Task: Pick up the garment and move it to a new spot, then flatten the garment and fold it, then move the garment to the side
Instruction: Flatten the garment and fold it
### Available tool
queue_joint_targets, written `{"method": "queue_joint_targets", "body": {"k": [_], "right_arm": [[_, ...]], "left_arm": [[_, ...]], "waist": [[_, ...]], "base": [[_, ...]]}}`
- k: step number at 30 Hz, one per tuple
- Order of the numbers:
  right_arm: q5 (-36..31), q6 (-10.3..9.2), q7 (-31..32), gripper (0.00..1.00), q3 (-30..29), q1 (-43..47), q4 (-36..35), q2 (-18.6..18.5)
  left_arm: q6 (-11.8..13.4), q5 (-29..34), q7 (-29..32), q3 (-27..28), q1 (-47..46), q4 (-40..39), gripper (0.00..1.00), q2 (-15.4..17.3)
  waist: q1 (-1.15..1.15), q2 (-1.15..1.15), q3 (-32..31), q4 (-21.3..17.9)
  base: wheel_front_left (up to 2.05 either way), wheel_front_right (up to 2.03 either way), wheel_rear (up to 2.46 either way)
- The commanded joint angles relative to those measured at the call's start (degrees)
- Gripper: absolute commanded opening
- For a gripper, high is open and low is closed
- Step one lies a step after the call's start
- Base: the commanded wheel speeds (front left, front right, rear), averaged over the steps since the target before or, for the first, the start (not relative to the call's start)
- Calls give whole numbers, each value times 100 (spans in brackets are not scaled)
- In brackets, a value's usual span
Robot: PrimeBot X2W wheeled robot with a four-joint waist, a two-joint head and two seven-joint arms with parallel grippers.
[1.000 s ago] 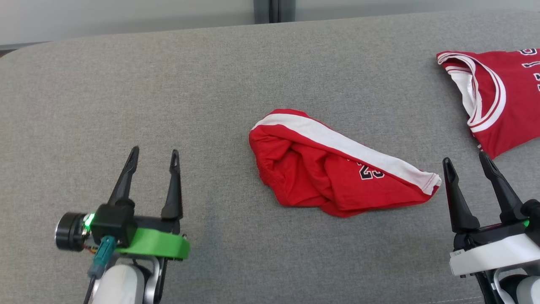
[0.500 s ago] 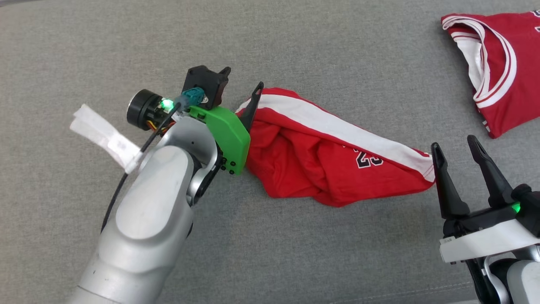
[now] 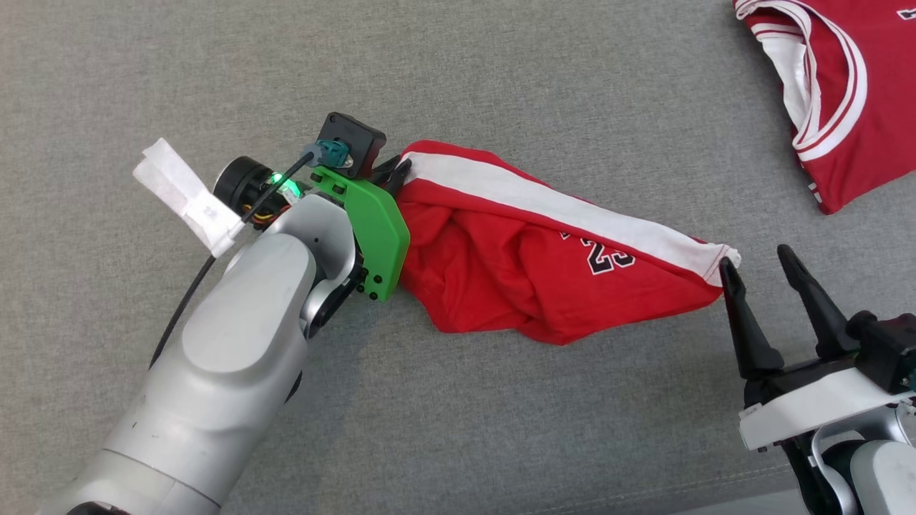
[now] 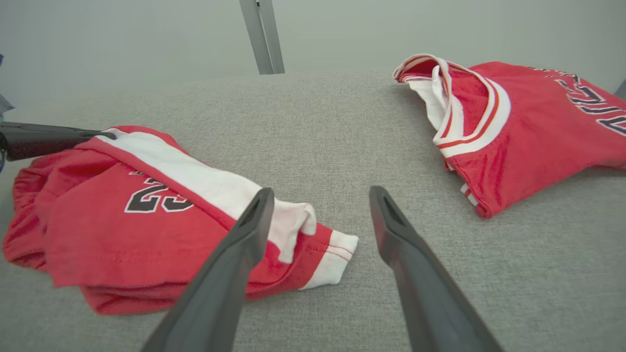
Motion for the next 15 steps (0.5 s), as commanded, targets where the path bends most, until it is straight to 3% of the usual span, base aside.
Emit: {"method": "queue_joint_targets", "body": {"k": [1, 13, 14, 15], "right_arm": [[47, -7, 71, 100, 54, -66, 52, -47], [383, -7, 492, 100, 307, -481, 524, -254], [428, -7, 534, 44, 347, -480, 550, -260], [440, -7, 539, 0, 357, -489, 552, -279]], "left_arm": [[-12, 37, -88, -48, 8, -34, 0, 79], [43, 159, -566, -291, 359, -521, 0, 140], [60, 182, -581, -300, 361, -541, 0, 149], [97, 197, -638, -294, 373, -573, 0, 149]], "waist": [[0, 0, 6, 55], [0, 0, 126, 319], [0, 0, 126, 331], [0, 0, 124, 344]], "base": [[0, 0, 0], [0, 0, 0], [0, 0, 0], [0, 0, 0]]}}
